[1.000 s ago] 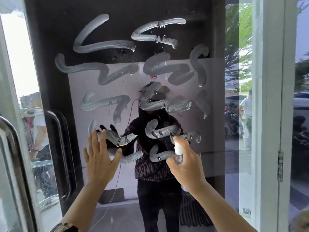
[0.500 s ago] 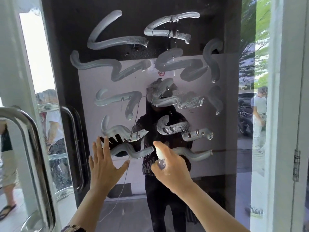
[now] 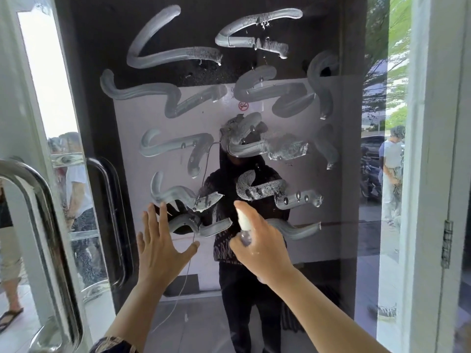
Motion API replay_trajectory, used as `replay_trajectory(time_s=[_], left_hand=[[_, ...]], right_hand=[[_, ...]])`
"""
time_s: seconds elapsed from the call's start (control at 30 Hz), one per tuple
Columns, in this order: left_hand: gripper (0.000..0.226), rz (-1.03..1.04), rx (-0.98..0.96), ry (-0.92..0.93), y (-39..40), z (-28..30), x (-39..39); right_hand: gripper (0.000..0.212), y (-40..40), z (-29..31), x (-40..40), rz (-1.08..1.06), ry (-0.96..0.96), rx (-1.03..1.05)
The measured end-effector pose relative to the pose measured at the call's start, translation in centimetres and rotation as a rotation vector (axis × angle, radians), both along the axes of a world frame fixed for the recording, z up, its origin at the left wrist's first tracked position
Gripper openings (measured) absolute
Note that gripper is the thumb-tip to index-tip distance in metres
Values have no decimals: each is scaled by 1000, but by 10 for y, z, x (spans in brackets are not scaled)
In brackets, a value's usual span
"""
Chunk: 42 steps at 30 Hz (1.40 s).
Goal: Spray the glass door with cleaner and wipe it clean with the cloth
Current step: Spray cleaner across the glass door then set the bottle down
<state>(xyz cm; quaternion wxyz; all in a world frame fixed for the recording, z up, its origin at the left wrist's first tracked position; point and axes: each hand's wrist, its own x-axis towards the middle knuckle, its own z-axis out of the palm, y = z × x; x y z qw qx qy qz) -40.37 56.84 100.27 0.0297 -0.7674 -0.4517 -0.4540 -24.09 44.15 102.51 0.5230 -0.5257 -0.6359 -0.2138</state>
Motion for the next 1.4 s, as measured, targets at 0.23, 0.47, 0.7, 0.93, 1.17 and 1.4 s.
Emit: replay_trajectory(time_s=[0.23,0.47,0.7,0.93,1.17,1.4], left_hand=[[111,-41,-21,13,-10,-9,22],[106,-71,-11,7,-21,-17,45],[102,-40,-13,41,-29,-25,52],[103,-78,46,7,-28,14,54],[96,-66,197,-58,-32,99,57],[94,-60,315,-53,-37,138,51]], right_hand=[[57,-44,-46,60,-260,169,-16],[56,-63,-59,82,-343,280,-19],[49,-77,-72,99,-419,361,-50],[67,-57,15,91,-254,248,214],[60,-40,135,82,-173,138,386],[45,-32,168,84,-161,36,455]])
